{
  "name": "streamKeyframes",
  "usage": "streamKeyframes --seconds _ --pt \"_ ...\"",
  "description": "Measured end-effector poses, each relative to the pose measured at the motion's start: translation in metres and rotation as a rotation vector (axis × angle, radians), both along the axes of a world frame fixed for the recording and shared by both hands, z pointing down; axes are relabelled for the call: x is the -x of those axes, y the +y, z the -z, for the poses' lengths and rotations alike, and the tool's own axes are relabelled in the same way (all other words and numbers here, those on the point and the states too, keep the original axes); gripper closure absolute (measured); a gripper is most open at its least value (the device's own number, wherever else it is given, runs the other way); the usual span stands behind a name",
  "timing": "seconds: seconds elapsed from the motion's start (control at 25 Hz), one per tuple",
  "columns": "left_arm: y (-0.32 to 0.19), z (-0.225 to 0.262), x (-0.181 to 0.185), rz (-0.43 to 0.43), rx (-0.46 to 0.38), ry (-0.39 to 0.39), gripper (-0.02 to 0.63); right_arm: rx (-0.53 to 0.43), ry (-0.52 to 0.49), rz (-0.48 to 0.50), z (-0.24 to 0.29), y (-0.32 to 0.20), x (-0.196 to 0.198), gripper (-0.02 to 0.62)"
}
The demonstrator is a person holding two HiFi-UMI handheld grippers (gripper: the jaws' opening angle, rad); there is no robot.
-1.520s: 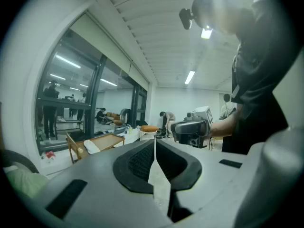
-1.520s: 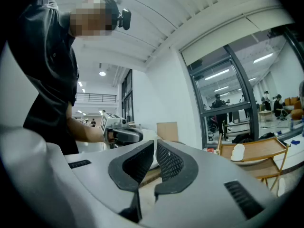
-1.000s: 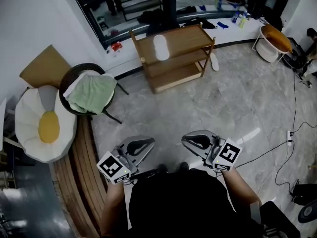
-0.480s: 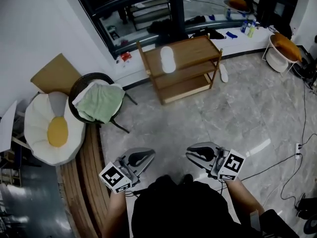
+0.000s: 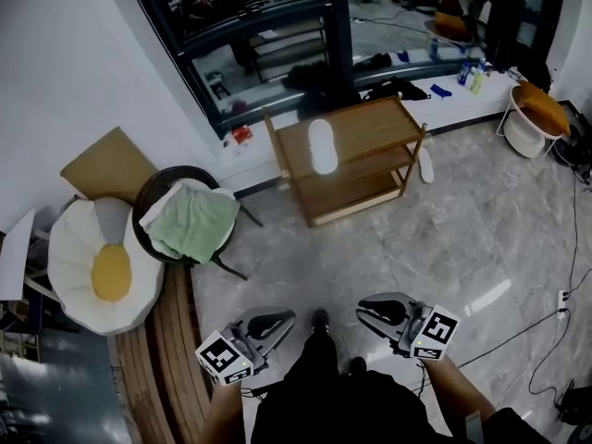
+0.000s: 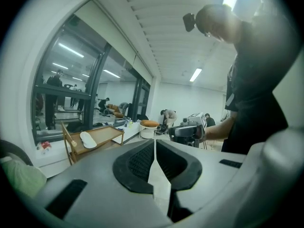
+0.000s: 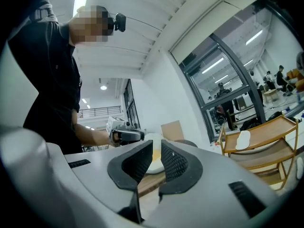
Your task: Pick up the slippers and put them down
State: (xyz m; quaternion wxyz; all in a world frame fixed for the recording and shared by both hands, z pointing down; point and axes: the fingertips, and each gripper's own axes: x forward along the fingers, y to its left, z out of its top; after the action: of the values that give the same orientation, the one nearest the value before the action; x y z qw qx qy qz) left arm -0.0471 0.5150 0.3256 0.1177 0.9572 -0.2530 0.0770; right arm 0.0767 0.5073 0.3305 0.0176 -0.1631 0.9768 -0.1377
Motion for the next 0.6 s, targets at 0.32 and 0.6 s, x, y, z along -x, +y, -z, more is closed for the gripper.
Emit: streamKeyframes --seconds 0.32,0.6 --pt "-0.111 0.001 0.045 -0.009 -0.016 0.096 0.586 0.008 0.049 -0.038 0.007 -0.097 0.043 0.557" --pt "-0.194 -0.005 0.076 -0.092 -0.016 0.132 0.586 -0.003 0.011 -0.094 0.020 -0.169 0.082 0.453"
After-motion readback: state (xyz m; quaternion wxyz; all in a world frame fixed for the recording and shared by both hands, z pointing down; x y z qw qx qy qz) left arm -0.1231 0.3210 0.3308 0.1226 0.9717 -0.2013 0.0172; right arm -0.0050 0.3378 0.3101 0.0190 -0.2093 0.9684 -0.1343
